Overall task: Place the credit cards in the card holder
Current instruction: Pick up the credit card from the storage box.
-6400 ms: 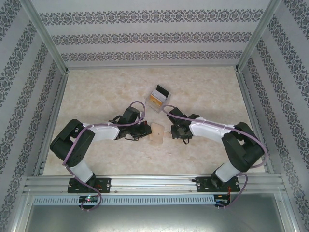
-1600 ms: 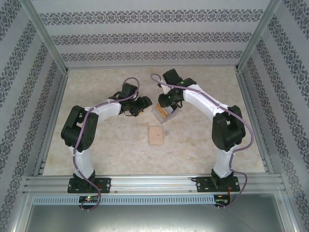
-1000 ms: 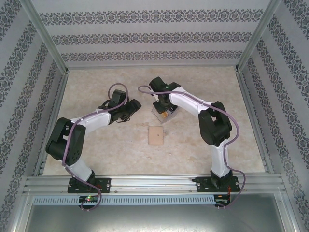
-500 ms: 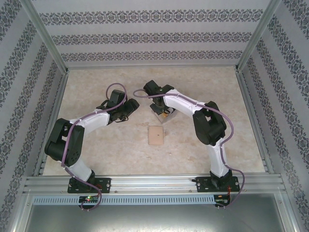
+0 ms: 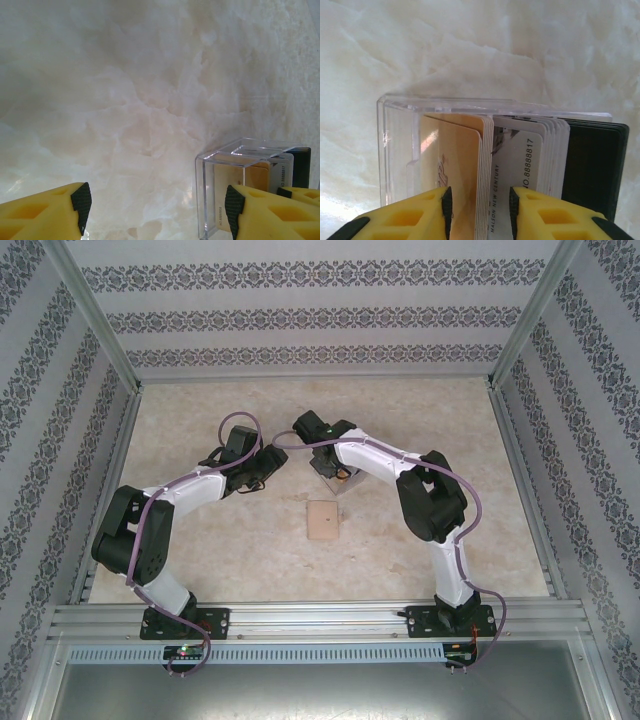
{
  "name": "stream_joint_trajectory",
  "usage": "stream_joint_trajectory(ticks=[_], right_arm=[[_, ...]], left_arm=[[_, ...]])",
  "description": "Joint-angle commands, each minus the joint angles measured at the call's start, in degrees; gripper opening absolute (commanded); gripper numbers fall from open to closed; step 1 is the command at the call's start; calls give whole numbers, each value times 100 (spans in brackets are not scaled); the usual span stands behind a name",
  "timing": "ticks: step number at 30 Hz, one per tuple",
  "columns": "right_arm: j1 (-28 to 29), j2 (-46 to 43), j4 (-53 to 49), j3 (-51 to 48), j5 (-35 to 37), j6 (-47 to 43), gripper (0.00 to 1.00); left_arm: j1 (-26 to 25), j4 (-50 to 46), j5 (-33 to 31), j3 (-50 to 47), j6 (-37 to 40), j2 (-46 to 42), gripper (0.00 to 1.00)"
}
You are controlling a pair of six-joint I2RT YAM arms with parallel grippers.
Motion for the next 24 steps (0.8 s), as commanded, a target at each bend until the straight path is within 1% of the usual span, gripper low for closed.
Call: stream_joint_trajectory(ticks=[1, 3, 9, 10, 11, 13, 24], right_arm=[[48, 140, -73, -82, -30, -12, 36], [41, 175, -77, -80, -4, -20, 36], [75, 90, 21, -112, 386, -70, 36], [82, 64, 52, -128, 436, -83, 36], [82, 21, 80, -138, 475, -93, 33], [84, -59, 152, -195, 559, -85, 31], [104, -231, 250, -339, 730, -18, 29]], left_arm=[[57, 0, 3, -21, 3, -156, 73], [59, -11, 7, -29, 3, -163, 74], [56, -20, 30, -8, 1, -116, 74], [57, -17, 39, 6, 3, -108, 74], [58, -12, 51, 12, 3, -101, 74], [54, -26, 60, 18, 3, -92, 75], [59, 5, 85, -12, -15, -77, 75]])
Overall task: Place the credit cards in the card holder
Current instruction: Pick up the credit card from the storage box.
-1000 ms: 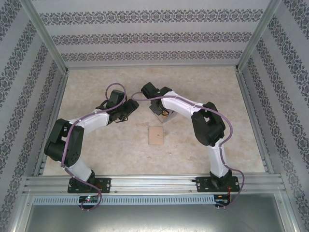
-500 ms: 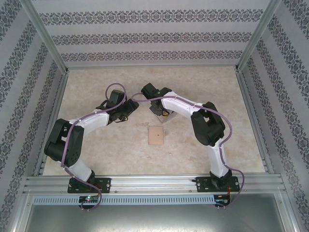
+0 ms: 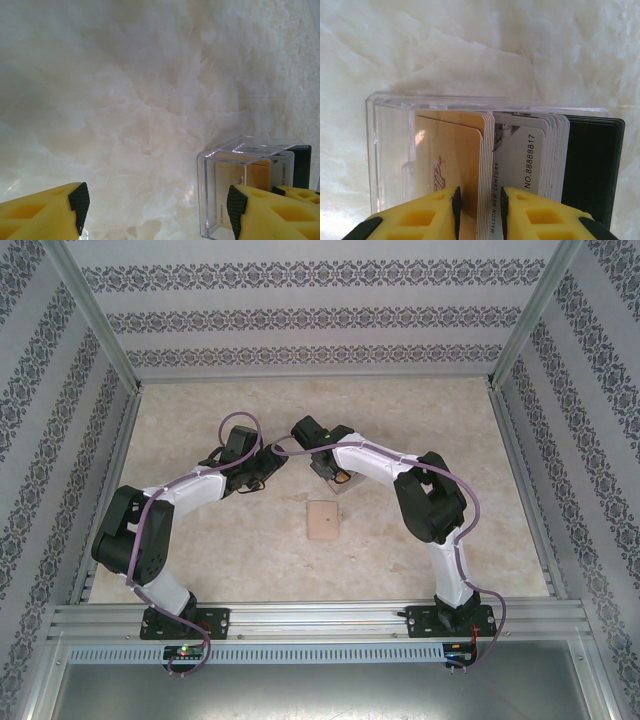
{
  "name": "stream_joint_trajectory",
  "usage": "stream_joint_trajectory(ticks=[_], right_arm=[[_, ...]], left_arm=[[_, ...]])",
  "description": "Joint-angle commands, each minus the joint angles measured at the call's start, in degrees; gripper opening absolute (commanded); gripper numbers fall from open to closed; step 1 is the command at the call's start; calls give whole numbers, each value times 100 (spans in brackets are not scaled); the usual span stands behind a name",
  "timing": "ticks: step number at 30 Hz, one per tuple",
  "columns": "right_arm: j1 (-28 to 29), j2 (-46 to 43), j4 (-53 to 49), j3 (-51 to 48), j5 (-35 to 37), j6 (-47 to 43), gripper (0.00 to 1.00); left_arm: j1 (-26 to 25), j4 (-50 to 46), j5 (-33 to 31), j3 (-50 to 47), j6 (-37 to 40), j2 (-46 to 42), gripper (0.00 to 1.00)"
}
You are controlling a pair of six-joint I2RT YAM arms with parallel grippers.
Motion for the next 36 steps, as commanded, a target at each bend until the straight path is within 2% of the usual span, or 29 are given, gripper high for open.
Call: stream_joint_trajectory(ticks=[1, 36], right_arm=[[28, -226, 7, -115, 280, 0, 29], [7, -391, 116, -256, 402, 45, 17]], left_arm=[[55, 5, 52, -12, -15, -77, 75], [54, 57, 177, 18, -59, 20, 75]])
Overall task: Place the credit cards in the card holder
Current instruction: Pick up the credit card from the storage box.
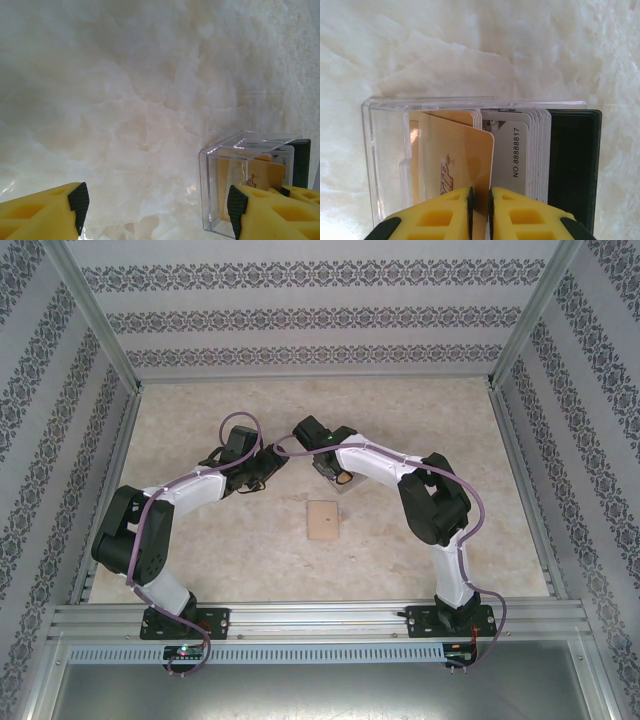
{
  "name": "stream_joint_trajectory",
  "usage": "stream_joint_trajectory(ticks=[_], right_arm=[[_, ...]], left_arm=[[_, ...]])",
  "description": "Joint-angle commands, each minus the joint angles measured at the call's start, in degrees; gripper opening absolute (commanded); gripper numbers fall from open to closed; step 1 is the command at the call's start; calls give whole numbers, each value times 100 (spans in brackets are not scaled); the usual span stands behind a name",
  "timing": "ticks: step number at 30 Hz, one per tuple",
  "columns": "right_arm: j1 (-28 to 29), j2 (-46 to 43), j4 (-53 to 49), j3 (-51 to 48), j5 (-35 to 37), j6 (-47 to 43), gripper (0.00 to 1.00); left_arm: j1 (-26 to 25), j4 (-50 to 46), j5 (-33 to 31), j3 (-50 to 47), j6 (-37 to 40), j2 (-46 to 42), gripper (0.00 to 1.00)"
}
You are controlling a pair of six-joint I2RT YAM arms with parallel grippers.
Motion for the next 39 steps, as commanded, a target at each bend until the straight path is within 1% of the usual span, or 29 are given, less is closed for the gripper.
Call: stream_joint_trajectory(ticks=[1, 7, 9, 15, 17, 23, 26, 32, 34, 39], right_arm=[[3, -211, -25, -67, 211, 38, 17], [7, -250, -35, -67, 209, 42, 17], [2, -267, -21, -75, 211, 29, 14], [3, -292, -41, -49, 207, 39, 14], [-2, -320, -41, -57, 181, 39, 12], [-8, -445, -164, -18, 48, 122, 11], [-18, -576, -192, -34, -144, 186, 6], [-72, -728, -332, -5, -517, 405, 5], [-103, -817, -406, 3, -757, 546, 2], [-228, -1307, -459, -86, -1470, 1372, 1]], left_arm=[[54, 66, 83, 27, -57, 27, 75], [59, 75, 100, 10, -67, 29, 75], [56, 84, 107, 17, -68, 32, 75], [58, 92, 135, 54, -66, 68, 75], [54, 84, 139, 55, -57, 81, 75], [54, 97, 145, 12, -57, 73, 75], [58, 92, 146, 1, -57, 66, 75], [54, 76, 184, 56, -39, 90, 75], [54, 99, 239, 69, -10, 82, 75], [50, 469, 562, 25, 114, -22, 76]])
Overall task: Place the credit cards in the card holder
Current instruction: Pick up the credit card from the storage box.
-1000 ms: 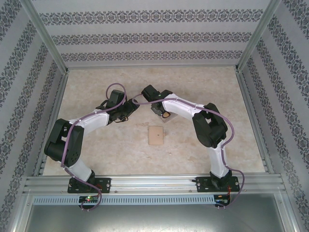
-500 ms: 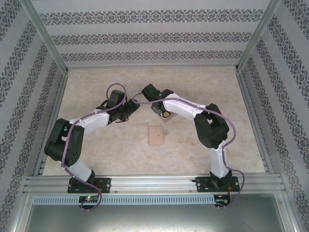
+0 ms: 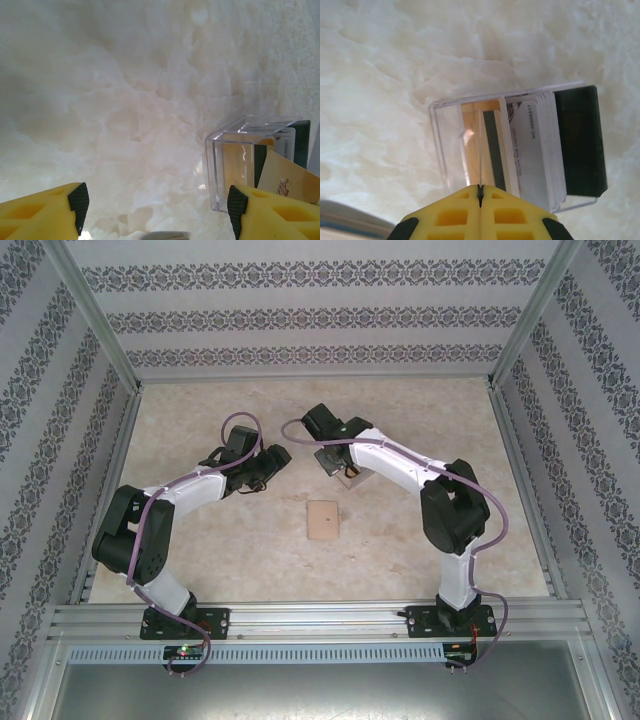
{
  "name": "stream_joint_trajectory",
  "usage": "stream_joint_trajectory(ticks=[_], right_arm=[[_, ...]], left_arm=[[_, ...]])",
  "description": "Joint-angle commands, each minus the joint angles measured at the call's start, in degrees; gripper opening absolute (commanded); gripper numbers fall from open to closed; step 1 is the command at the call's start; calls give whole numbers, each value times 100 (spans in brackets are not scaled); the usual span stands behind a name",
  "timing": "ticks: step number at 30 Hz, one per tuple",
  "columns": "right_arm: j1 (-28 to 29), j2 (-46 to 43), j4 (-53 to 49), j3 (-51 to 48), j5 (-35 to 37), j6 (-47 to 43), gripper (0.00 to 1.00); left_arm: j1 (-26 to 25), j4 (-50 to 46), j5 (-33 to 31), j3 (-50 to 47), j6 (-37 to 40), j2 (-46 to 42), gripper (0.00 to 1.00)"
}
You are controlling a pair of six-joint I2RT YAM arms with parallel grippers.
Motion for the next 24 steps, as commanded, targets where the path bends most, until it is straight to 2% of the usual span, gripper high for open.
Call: stream_joint_trajectory(ticks=[1, 6, 11, 16, 24], right_arm=[[-137, -716, 13, -194, -718, 871, 1], [-715, -1818, 1106, -1124, -2119, 2140, 1], [-1625, -2512, 2684, -2363, -4162, 3828, 0], [-1941, -2784, 3694, -3081, -4729, 4926, 1], [-2081, -2744, 4362, -3319, -5175, 5399, 1]], left_arm=[[59, 526, 354, 4, 118, -67, 77], [59, 1448, 1240, -10, -17, -82, 79], [51, 2592, 2370, 208, -419, 129, 82], [-27, 2772, 3106, 803, -470, 565, 82], [-261, 3578, 3541, 1210, -1237, 1247, 73]])
